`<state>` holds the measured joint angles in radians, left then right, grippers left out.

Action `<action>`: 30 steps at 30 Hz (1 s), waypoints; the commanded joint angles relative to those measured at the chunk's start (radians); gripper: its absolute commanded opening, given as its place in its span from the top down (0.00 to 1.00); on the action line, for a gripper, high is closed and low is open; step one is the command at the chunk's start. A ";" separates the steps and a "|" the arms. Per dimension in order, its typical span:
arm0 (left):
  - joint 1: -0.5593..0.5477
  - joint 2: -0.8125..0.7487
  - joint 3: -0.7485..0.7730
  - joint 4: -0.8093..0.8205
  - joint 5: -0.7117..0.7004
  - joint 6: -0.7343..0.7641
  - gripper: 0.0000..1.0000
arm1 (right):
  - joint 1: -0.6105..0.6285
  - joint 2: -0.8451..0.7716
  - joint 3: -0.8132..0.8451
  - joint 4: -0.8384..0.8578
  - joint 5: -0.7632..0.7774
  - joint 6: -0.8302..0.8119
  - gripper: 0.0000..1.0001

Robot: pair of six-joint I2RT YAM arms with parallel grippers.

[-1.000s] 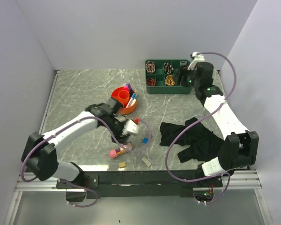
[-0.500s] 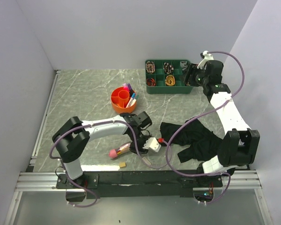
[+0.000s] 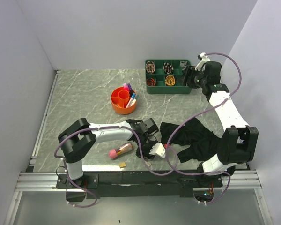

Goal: Sort the stationery into containers
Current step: Pick up the stationery from the corner of the board, then place the stationery in the storage box.

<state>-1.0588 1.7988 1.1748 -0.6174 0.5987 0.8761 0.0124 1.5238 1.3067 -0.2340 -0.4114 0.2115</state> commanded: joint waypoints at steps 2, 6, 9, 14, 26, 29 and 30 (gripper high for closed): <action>-0.033 0.031 -0.055 0.087 -0.031 -0.061 0.50 | -0.006 -0.010 0.002 0.004 -0.030 -0.011 0.32; -0.044 0.014 -0.098 0.104 -0.036 -0.094 0.50 | -0.032 -0.014 -0.014 0.004 -0.038 -0.012 0.32; -0.052 0.013 -0.119 0.125 -0.050 -0.112 0.50 | -0.032 -0.016 -0.026 0.005 -0.044 -0.001 0.32; -0.066 0.037 -0.130 0.143 -0.060 -0.130 0.54 | -0.032 -0.014 -0.029 0.005 -0.049 0.003 0.32; 0.192 -0.093 0.147 -0.108 0.015 -0.048 0.99 | -0.031 -0.043 0.012 -0.099 -0.021 -0.041 0.34; 0.389 -0.104 0.325 -0.066 0.151 -0.153 0.99 | -0.031 -0.056 0.008 -0.091 -0.018 -0.041 0.34; 0.440 -0.104 0.353 -0.021 0.179 -0.243 0.99 | -0.031 -0.060 0.003 -0.085 -0.020 -0.041 0.34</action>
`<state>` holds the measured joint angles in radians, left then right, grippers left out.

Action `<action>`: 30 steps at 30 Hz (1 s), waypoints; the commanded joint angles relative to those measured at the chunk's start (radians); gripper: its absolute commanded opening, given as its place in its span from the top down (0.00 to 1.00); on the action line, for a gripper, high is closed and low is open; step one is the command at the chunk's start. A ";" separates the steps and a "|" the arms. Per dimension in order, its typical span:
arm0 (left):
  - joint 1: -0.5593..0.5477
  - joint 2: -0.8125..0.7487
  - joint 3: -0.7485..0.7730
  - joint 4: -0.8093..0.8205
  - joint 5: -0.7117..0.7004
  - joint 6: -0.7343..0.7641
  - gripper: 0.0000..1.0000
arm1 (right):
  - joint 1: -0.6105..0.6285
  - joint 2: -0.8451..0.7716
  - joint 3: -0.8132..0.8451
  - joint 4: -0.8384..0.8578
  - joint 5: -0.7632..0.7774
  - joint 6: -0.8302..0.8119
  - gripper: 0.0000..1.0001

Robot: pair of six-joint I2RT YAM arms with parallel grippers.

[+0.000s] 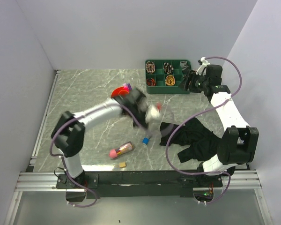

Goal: Sort the stationery into containers
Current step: Place the stationery in the storage box.

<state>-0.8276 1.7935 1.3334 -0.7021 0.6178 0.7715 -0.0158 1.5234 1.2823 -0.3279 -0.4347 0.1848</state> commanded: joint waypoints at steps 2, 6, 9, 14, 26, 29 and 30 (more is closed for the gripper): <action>0.341 -0.112 0.201 0.226 0.197 -0.259 0.98 | -0.001 -0.075 0.005 0.038 0.007 -0.007 0.34; 0.481 -0.108 0.124 0.686 0.175 -0.542 0.99 | 0.011 -0.078 -0.008 0.056 0.007 -0.016 0.34; 0.531 -0.069 0.115 0.778 0.139 -0.630 0.99 | 0.040 -0.065 0.002 0.061 0.025 -0.036 0.34; 0.570 -0.077 -0.010 0.886 0.114 -0.699 0.99 | 0.063 -0.045 0.034 0.067 0.069 -0.074 0.33; 0.657 -0.171 -0.253 0.926 0.091 -0.712 0.99 | 0.077 0.014 0.077 0.035 0.119 -0.114 0.32; 0.657 -0.164 -0.281 0.940 0.086 -0.722 0.99 | 0.099 0.020 0.074 0.029 0.128 -0.131 0.32; 0.657 -0.161 -0.287 0.946 0.082 -0.722 0.99 | 0.105 0.023 0.075 0.023 0.128 -0.136 0.32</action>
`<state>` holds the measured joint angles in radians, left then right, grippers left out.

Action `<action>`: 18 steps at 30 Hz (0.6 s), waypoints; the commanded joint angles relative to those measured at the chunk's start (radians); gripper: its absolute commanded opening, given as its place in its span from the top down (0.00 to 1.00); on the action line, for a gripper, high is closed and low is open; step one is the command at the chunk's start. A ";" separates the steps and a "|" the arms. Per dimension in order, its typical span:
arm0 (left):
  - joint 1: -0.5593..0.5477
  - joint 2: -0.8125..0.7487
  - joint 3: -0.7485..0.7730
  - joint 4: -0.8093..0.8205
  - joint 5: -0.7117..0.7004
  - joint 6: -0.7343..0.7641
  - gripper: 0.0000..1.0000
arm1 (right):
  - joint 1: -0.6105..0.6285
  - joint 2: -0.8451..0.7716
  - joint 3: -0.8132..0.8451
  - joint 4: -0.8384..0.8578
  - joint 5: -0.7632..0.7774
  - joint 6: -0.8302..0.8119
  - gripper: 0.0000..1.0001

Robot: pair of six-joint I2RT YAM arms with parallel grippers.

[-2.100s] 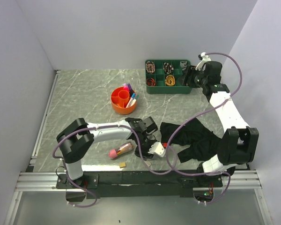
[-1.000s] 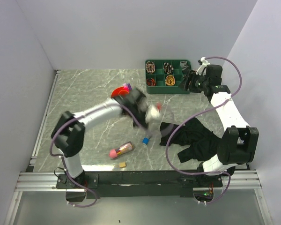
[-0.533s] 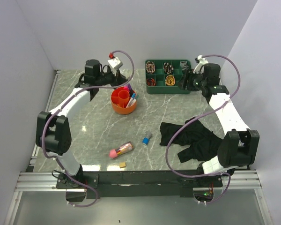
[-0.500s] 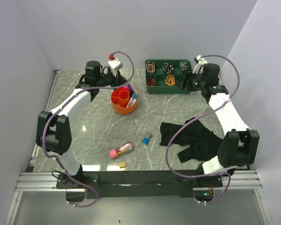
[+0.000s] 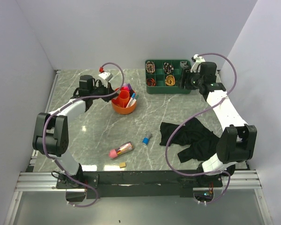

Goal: Sort the stationery into containers
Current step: Place the stationery in the storage box.

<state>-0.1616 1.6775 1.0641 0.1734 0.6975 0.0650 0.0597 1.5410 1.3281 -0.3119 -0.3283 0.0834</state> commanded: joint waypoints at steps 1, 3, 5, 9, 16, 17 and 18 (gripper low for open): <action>-0.009 -0.042 -0.029 0.074 -0.001 -0.013 0.99 | 0.037 0.007 0.029 0.007 0.025 -0.039 0.32; -0.009 -0.030 -0.036 0.064 -0.013 -0.004 0.99 | 0.043 0.011 0.033 0.005 0.029 -0.040 0.32; -0.009 -0.022 -0.036 0.051 -0.039 -0.016 0.96 | 0.046 0.013 0.037 0.005 0.031 -0.036 0.32; -0.010 -0.010 -0.032 0.011 -0.096 -0.034 0.67 | 0.048 0.022 0.043 0.005 0.037 -0.042 0.31; -0.010 -0.068 -0.015 -0.014 -0.124 -0.039 0.50 | 0.046 0.022 0.039 0.005 0.029 -0.042 0.31; -0.010 -0.079 -0.010 -0.035 -0.119 -0.042 0.48 | 0.048 0.022 0.037 0.007 0.028 -0.040 0.31; -0.010 -0.111 -0.001 -0.046 -0.115 -0.042 0.48 | 0.048 0.022 0.034 0.007 0.028 -0.040 0.31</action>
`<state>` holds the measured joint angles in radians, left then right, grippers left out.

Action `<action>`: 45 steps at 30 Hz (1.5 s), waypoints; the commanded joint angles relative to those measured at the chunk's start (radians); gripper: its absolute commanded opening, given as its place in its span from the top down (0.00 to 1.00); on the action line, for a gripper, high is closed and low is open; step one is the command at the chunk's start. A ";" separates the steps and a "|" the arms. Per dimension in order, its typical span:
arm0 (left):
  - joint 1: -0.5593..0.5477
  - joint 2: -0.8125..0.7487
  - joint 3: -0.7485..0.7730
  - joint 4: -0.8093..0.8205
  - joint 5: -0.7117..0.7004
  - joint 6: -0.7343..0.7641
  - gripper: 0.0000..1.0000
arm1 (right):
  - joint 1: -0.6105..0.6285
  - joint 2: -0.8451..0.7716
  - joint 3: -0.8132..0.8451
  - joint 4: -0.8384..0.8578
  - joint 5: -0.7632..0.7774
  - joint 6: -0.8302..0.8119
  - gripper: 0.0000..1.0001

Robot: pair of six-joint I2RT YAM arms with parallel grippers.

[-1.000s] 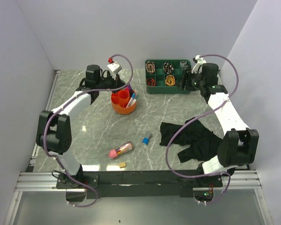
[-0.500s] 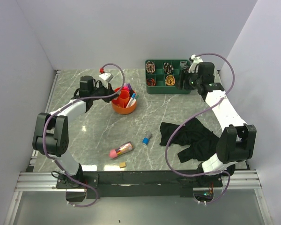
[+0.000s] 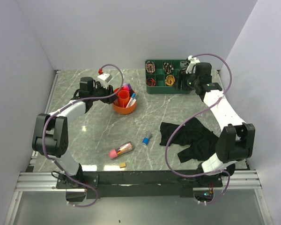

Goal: Sort the stationery into containers
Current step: Place the stationery in the storage box, then pick up the stationery from the corner of the board.

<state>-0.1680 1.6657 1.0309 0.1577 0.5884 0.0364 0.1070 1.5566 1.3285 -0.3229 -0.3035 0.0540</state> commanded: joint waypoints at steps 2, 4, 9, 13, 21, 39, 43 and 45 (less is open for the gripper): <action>-0.005 -0.142 0.032 -0.044 0.004 0.002 0.47 | 0.000 0.007 0.031 0.021 0.000 -0.013 0.31; -0.014 -0.223 0.032 -0.081 0.014 0.020 0.47 | 0.002 0.003 0.029 0.022 -0.005 -0.011 0.31; -0.121 -0.400 0.084 -0.494 0.244 0.527 0.42 | 0.003 0.000 0.023 0.002 -0.054 -0.042 0.30; -0.234 -0.325 0.210 -1.300 0.209 1.178 0.41 | 0.003 0.011 0.024 -0.045 -0.141 -0.158 0.29; -0.484 -0.211 0.105 -1.405 0.024 1.214 0.42 | 0.005 -0.018 -0.021 -0.059 -0.201 -0.215 0.29; -0.694 -0.150 -0.040 -0.948 -0.044 0.131 0.51 | 0.003 -0.224 -0.255 0.038 -0.144 -0.056 0.28; -0.699 -0.179 -0.097 -0.877 -0.117 0.106 0.52 | 0.002 -0.239 -0.256 0.035 -0.143 -0.034 0.28; -0.703 -0.179 -0.094 -0.879 -0.136 0.103 0.52 | 0.003 -0.243 -0.261 0.035 -0.144 -0.033 0.28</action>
<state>-0.8593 1.5097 0.9363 -0.7826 0.5137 0.2375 0.1070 1.3632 1.0748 -0.3241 -0.4538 0.0002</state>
